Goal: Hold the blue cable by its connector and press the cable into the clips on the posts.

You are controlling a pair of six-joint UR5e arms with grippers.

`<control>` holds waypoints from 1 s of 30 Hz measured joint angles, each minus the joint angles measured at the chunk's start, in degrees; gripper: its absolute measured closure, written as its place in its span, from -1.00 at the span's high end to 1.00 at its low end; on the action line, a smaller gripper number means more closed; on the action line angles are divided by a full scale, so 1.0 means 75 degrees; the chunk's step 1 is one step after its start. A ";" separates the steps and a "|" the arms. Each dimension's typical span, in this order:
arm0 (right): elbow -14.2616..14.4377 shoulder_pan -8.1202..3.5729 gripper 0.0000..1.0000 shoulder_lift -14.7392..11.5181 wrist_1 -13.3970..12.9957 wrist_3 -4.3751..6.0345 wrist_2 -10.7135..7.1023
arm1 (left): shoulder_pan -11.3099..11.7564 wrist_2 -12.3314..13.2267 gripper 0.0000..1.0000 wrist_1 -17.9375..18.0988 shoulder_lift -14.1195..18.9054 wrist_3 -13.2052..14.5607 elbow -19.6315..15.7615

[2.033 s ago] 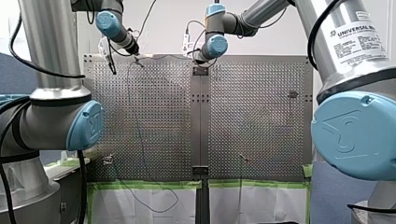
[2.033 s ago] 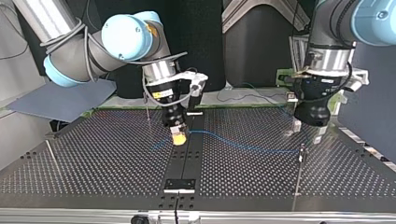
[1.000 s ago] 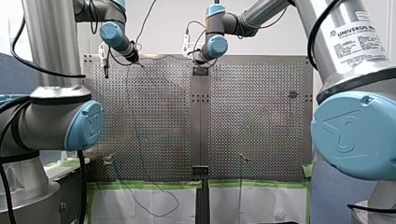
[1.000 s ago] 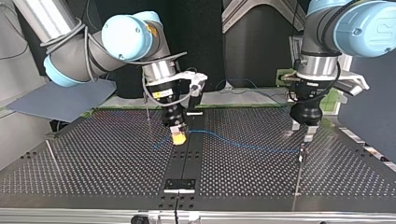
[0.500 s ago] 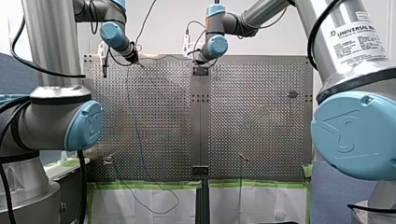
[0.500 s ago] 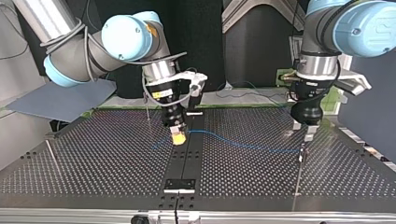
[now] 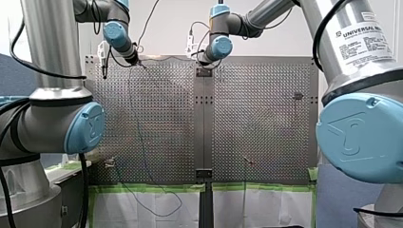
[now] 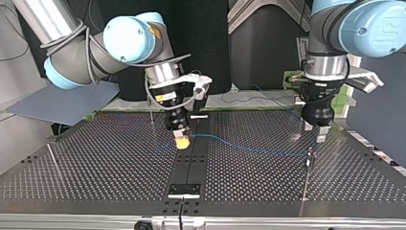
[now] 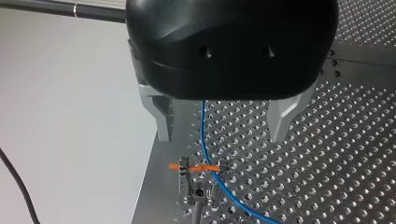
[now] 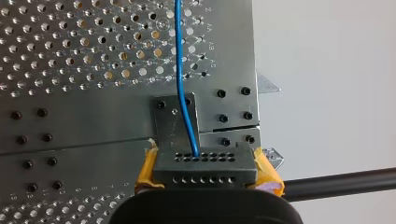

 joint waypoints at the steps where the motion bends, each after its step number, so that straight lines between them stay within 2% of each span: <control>1: 0.0000 -0.0001 -1.00 0.0000 -0.0001 0.0002 -0.0003 | -0.0004 -0.0001 1.00 -0.0001 0.0000 0.0000 0.0000; 13: 0.0002 0.0006 -1.00 0.0000 0.0007 0.0009 -0.0023 | -0.0190 -0.0001 1.00 -0.0069 0.0174 0.0000 0.0000; 19: 0.0002 -0.0010 -1.00 0.0000 0.0007 0.0018 -0.0019 | -0.0357 0.0092 1.00 0.0069 0.0321 0.0011 0.0005; 26: 0.0000 -0.0016 -1.00 0.0000 0.0007 0.0025 -0.0007 | -0.0551 0.0446 1.00 0.0298 0.0031 -0.0122 0.0156; 30: 0.0000 -0.0016 -1.00 0.0000 0.0001 0.0030 -0.0005 | -0.0692 0.0459 1.00 0.0279 -0.0217 -0.0145 0.0384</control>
